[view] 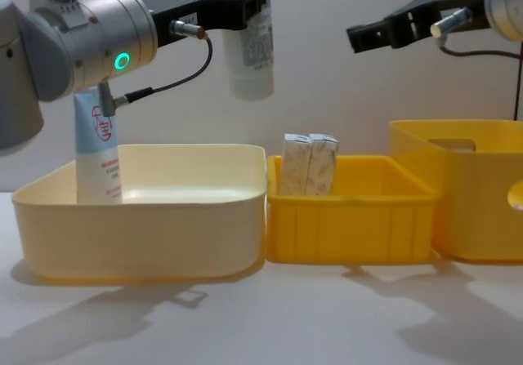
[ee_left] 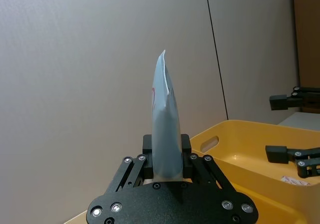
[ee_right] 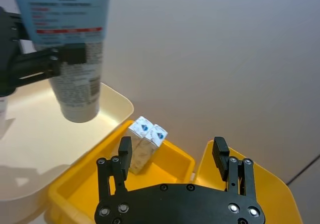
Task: Bimanual collaborative sorting of washing and personal care products
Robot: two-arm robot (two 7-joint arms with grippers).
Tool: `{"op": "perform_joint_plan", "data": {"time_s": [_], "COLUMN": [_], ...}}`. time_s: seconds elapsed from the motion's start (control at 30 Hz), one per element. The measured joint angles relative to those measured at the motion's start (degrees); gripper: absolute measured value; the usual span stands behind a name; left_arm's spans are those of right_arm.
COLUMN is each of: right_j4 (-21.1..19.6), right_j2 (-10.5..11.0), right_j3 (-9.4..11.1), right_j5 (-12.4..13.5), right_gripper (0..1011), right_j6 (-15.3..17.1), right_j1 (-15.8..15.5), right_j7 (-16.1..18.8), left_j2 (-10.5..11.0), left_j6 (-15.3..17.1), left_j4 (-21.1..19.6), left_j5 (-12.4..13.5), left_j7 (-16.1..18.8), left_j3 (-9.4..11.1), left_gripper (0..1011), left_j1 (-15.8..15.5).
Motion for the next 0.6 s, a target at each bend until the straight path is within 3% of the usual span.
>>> {"op": "perform_joint_plan", "data": {"time_s": [0.6], "right_j4": [2.6], "right_j2": [-0.3], "right_j3": [-2.3], "right_j5": [-0.9], "right_gripper": [1001], "right_j6": [-2.3], "right_j1": [2.1], "right_j7": [2.9], "left_j2": [0.0], "left_j6": [0.4], "left_j4": [-1.1], "left_j5": [0.7], "left_j7": [-0.5], "left_j3": [-0.8], "left_gripper": [300], "left_j1": [1.7]}}
